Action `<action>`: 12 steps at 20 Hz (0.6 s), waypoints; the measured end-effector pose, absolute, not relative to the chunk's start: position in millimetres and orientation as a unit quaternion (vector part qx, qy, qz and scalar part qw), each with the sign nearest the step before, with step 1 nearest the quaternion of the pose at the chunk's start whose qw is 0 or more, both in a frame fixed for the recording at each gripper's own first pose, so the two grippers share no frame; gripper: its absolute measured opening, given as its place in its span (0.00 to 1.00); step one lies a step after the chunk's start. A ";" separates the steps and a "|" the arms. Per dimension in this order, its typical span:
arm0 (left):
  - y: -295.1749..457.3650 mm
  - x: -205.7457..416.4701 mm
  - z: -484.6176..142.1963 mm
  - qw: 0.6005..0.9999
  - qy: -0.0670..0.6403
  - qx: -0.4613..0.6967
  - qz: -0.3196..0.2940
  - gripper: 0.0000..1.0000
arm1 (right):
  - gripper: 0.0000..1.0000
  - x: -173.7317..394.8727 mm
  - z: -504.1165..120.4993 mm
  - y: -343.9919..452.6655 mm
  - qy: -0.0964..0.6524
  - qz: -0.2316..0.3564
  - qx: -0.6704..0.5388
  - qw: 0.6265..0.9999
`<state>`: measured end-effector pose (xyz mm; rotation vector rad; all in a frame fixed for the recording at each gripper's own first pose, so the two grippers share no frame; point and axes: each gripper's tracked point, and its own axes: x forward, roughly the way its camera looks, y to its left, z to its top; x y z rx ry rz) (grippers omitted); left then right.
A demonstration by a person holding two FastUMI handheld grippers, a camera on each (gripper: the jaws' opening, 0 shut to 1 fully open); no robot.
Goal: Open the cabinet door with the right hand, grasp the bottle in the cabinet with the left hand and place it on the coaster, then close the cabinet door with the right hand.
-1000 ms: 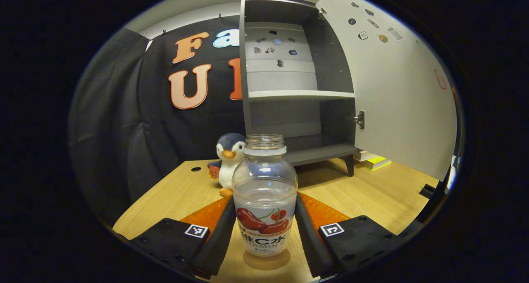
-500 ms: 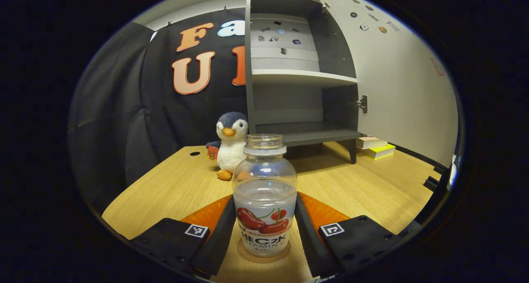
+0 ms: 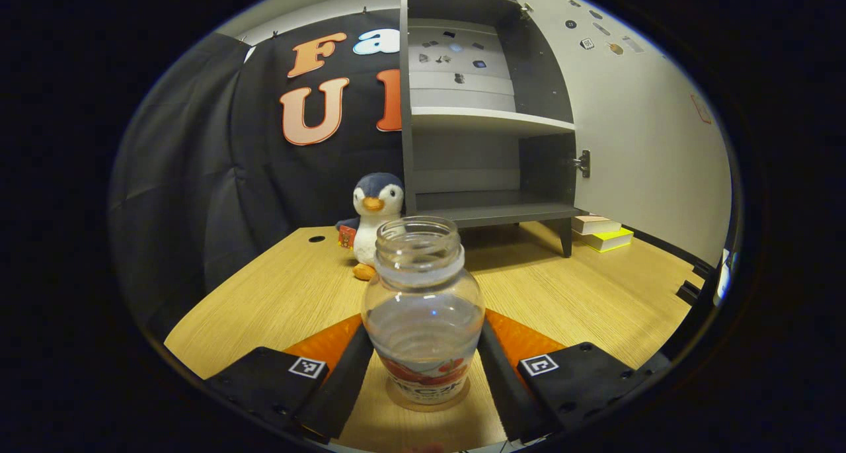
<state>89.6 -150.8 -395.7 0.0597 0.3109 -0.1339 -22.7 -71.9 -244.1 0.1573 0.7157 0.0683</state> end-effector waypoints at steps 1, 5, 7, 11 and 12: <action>-151.4 89.9 -395.5 0.985 0.157 0.028 -0.068 0.93 | 0.12 -22.3 -243.0 -72.0 0.348 0.034 0.077 0.934; -146.6 88.9 -381.9 0.986 0.150 0.029 -0.061 0.95 | 0.13 -24.3 -239.1 -71.5 0.344 0.037 0.075 0.935; -147.4 89.3 -371.9 0.988 0.142 0.024 -0.064 0.95 | 0.05 -28.7 -235.3 -69.7 0.342 0.039 0.081 0.935; -147.0 89.3 -350.0 0.989 0.126 0.040 -0.064 0.96 | 0.14 -31.9 -226.6 -68.1 0.330 0.045 0.085 0.939; -147.4 89.2 -341.2 0.990 0.118 0.047 -0.064 0.96 | 0.15 -32.5 -224.5 -69.6 0.326 0.043 0.086 0.941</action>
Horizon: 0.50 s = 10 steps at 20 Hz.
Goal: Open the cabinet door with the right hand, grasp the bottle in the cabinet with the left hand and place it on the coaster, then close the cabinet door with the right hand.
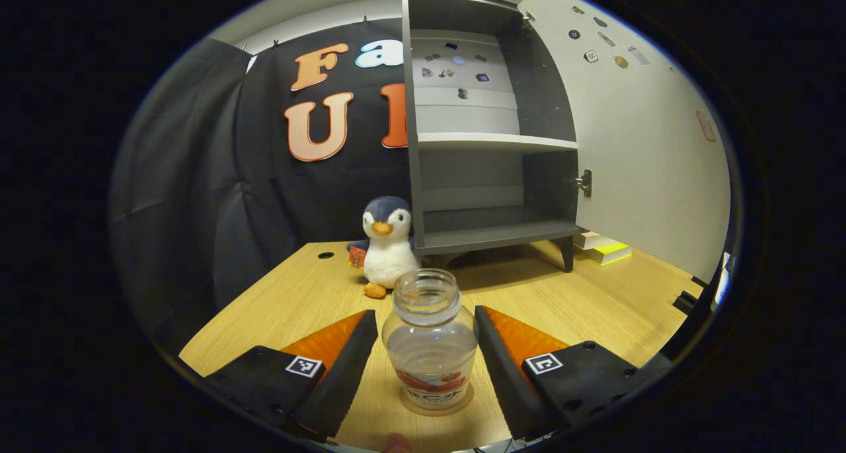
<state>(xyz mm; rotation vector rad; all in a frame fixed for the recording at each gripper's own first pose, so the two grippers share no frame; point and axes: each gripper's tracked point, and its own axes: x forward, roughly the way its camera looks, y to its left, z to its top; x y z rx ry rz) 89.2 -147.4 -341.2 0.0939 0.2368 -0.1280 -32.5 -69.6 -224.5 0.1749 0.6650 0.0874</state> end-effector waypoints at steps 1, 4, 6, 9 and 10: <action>-147.8 89.6 -328.8 0.991 0.103 0.053 -0.063 0.95 | 0.15 -35.1 -221.8 -70.8 0.324 0.042 0.087 0.941; -157.2 88.0 -294.3 0.993 0.071 0.056 -0.076 0.95 | 0.15 -42.3 -213.2 -73.1 0.313 0.041 0.096 0.944; -160.1 87.7 -270.2 0.994 0.056 0.056 -0.077 0.95 | 0.05 -46.2 -203.5 -79.6 0.301 0.037 0.090 0.949; -167.8 83.4 -225.2 0.995 0.025 0.048 -0.086 0.96 | 0.17 -50.3 -178.5 -86.7 0.270 0.033 0.082 0.959; -170.9 80.6 -209.4 0.995 0.015 0.046 -0.089 0.95 | 0.17 -53.3 -169.6 -89.0 0.261 0.033 0.084 0.961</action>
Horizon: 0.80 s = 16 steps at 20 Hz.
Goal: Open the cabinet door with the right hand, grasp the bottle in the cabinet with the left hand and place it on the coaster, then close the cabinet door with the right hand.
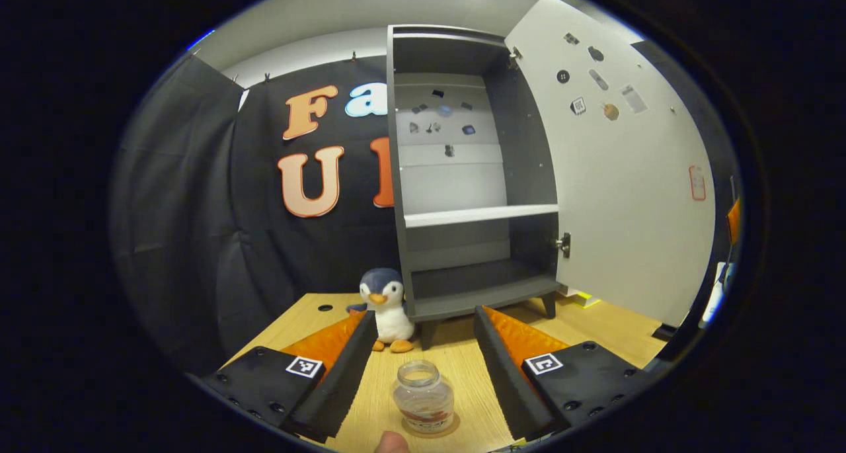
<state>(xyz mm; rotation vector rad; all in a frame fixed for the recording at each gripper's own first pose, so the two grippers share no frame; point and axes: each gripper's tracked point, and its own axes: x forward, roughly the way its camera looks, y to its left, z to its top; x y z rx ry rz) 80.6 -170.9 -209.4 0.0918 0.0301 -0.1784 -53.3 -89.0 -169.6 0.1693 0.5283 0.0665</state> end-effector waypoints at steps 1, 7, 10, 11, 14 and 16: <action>-172.6 79.3 -195.0 0.995 0.009 0.049 -0.090 0.96 | 0.17 -56.0 -160.9 -92.8 0.250 0.031 0.084 0.964; -186.7 57.9 -125.2 0.993 -0.006 0.045 -0.105 0.95 | 0.17 -56.4 -102.7 -120.8 0.178 0.026 0.080 0.980; -192.2 42.6 -99.4 0.993 -0.004 0.040 -0.108 0.96 | 0.19 -56.2 -73.2 -148.3 0.140 0.017 0.072 0.987; -191.2 39.1 -93.4 0.993 -0.004 0.041 -0.108 0.95 | 0.27 -55.5 -62.6 -159.6 0.125 0.012 0.075 0.989; -190.8 33.9 -90.0 0.993 0.012 0.051 -0.101 0.96 | 0.15 -54.3 -43.1 -197.3 0.097 -0.007 0.078 0.992; -190.1 30.4 -88.7 0.994 0.021 0.040 -0.098 0.95 | 0.19 -51.5 -30.4 -221.1 0.081 -0.018 0.071 0.994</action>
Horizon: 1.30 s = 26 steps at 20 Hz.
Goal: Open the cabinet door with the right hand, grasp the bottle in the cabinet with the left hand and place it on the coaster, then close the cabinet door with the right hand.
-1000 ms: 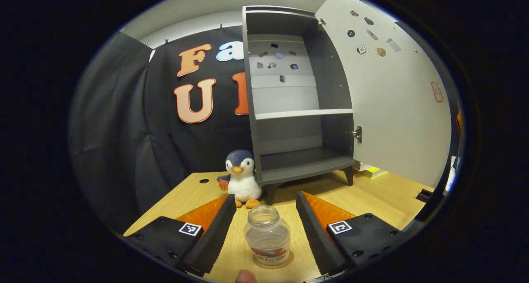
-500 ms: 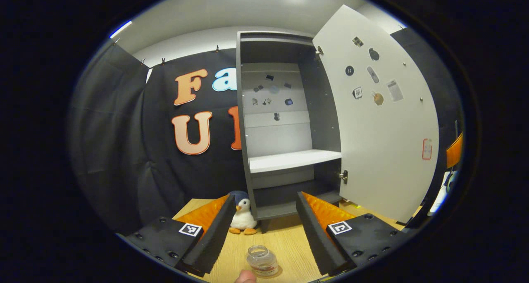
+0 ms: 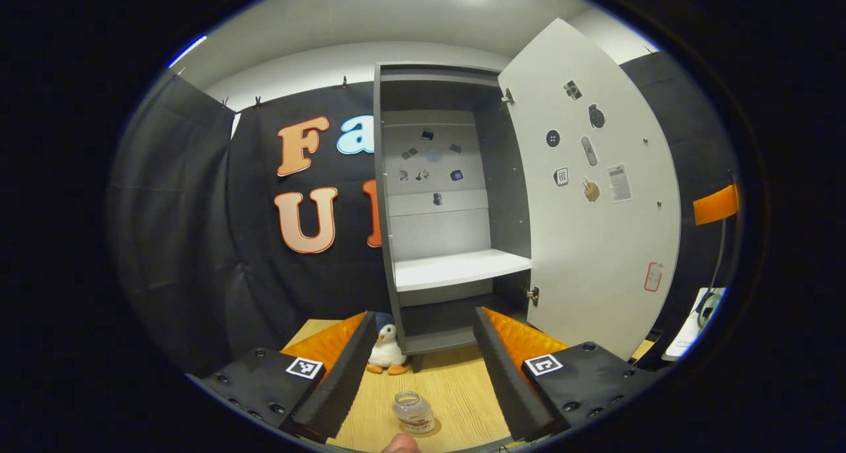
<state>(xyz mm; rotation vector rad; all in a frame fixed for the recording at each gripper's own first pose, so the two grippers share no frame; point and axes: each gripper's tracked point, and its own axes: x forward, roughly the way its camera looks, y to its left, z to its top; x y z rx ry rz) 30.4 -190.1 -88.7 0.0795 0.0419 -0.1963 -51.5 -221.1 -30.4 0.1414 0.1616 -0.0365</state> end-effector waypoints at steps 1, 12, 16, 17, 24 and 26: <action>-186.4 30.1 -89.4 0.995 0.028 0.035 -0.093 0.96 | 0.21 -49.8 -25.9 -232.1 0.074 -0.024 0.066 0.995; -159.3 19.4 -101.7 0.994 0.077 0.047 -0.058 0.95 | 0.43 1.0 -37.3 -291.7 0.059 -0.014 0.043 0.997; -153.9 18.5 -109.6 0.994 0.085 0.051 -0.052 0.95 | 0.44 8.9 -39.8 -292.2 0.054 -0.014 0.052 0.997; -152.5 19.1 -112.1 0.994 0.087 0.049 -0.050 0.95 | 0.39 8.6 -38.8 -292.4 0.051 -0.014 0.051 0.997; -135.4 24.1 -120.6 0.994 0.100 0.037 -0.040 0.95 | 0.44 7.6 -38.9 -271.3 0.046 -0.002 0.044 0.998; -127.2 25.4 -123.9 0.993 0.103 0.039 -0.034 0.95 | 0.44 9.1 -40.8 -263.5 0.047 0.000 0.043 0.998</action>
